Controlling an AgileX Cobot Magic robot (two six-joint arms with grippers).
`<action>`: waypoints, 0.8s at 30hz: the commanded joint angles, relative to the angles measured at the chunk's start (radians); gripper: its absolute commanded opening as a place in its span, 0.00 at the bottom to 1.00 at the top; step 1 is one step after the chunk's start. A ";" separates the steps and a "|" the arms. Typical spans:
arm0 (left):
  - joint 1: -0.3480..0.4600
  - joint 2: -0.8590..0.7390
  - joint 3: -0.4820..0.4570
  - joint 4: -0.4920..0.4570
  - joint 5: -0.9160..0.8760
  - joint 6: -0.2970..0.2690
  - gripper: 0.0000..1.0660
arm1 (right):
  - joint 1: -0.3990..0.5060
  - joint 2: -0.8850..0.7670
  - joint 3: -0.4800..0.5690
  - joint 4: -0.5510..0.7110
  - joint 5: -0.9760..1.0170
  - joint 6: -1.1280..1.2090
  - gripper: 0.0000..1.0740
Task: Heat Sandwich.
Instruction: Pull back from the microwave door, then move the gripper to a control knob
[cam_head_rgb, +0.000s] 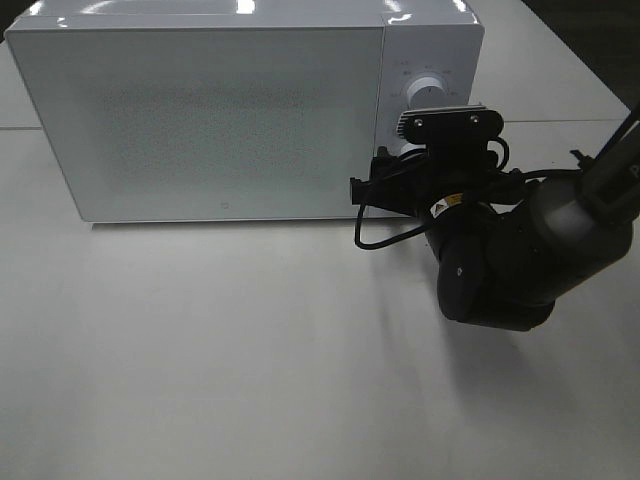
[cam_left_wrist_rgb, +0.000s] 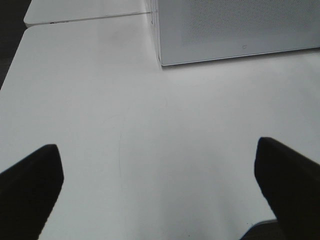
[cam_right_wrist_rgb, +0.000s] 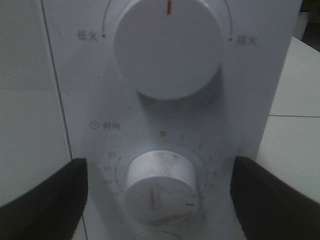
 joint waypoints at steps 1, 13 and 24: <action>0.003 -0.029 0.000 -0.004 -0.006 -0.001 0.97 | -0.004 0.001 -0.009 -0.009 -0.015 0.000 0.71; 0.003 -0.029 0.000 -0.004 -0.006 -0.001 0.97 | -0.004 0.001 -0.009 -0.009 0.010 0.001 0.53; 0.003 -0.029 0.000 -0.004 -0.006 -0.001 0.97 | -0.004 0.001 -0.009 -0.009 0.015 0.006 0.10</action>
